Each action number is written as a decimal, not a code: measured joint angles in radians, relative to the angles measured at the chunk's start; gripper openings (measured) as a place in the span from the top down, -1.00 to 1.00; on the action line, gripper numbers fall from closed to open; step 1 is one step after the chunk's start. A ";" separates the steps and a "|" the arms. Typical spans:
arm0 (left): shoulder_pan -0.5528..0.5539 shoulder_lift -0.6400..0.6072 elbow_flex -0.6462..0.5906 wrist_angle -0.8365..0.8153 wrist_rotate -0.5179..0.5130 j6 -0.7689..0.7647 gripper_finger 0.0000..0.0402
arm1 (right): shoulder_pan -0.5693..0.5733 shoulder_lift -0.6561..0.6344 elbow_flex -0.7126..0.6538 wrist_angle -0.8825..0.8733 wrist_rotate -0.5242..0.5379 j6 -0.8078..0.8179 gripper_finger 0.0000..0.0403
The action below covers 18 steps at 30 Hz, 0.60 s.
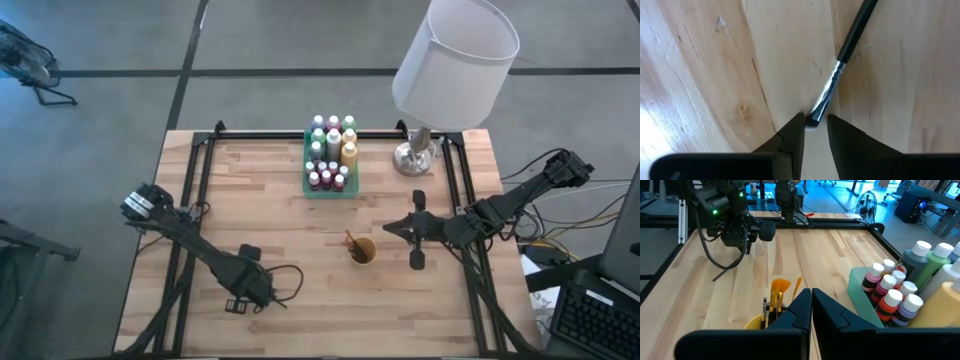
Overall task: Pick & Place Paint Supplies
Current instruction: Put the silver paintbrush into the yellow cup
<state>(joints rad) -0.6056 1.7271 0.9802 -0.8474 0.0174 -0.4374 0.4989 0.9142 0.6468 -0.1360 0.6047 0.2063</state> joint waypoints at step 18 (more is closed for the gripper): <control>0.002 0.000 0.003 0.011 0.022 -0.003 0.74 | 0.000 0.000 0.000 -0.001 0.000 0.000 0.96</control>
<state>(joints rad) -0.6036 1.7275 0.9833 -0.8362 0.0395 -0.4401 0.4992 0.9142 0.6468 -0.1368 0.6046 0.2064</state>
